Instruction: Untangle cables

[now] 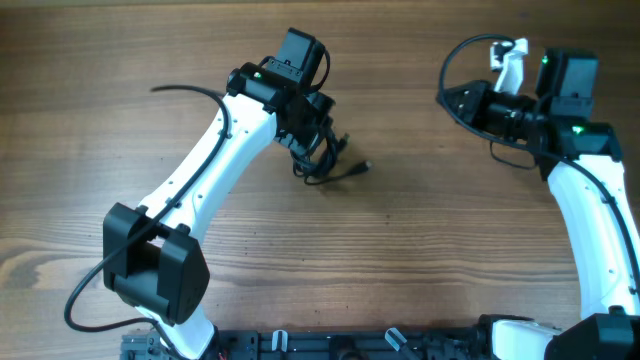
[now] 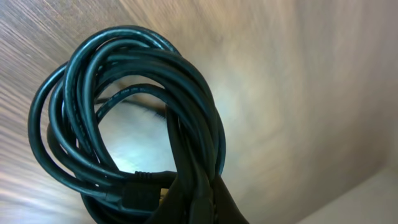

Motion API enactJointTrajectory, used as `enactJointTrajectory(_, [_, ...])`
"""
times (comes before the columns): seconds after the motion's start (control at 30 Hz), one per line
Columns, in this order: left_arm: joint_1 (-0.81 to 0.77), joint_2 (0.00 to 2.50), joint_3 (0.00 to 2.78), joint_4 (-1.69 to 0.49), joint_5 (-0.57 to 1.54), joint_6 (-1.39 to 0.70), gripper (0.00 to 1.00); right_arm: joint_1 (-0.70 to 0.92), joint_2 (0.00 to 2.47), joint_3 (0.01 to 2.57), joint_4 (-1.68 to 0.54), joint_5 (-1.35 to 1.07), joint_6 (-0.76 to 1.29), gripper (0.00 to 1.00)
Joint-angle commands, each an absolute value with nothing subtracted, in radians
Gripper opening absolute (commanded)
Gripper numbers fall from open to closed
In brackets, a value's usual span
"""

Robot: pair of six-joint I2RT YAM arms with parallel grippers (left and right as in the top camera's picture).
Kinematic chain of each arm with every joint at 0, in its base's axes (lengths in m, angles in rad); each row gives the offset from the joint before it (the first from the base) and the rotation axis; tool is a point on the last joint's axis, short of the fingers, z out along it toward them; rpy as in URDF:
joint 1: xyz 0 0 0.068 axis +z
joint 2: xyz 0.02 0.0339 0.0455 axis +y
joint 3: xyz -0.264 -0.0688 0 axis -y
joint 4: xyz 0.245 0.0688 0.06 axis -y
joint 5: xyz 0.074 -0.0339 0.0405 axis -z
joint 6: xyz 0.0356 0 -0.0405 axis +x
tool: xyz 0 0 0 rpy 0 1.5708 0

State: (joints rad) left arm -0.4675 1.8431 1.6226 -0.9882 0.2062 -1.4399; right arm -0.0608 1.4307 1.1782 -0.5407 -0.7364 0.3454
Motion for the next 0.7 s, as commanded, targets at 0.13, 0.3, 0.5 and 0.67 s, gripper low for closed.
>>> enactJointTrajectory(0.13, [-0.424,1.84,1.629,-0.79,-0.012,-2.136,0.04,0.08,1.433,1.189,-0.522,-0.797,0.292,0.06])
enactJointTrajectory(0.3, [-0.378,1.84,1.629,-0.712,0.052,-2.181,0.04,0.231,1.473,1.189,-0.435,-0.678,0.364,0.15])
enactJointTrajectory(0.5, [-0.328,1.84,1.629,-0.71,0.104,-2.181,0.04,0.358,1.576,1.189,-0.274,-0.556,0.499,0.23])
enactJointTrajectory(0.67, [-0.313,1.84,1.629,-0.71,0.131,-2.181,0.04,0.464,1.666,1.189,-0.151,-0.474,0.62,0.39])
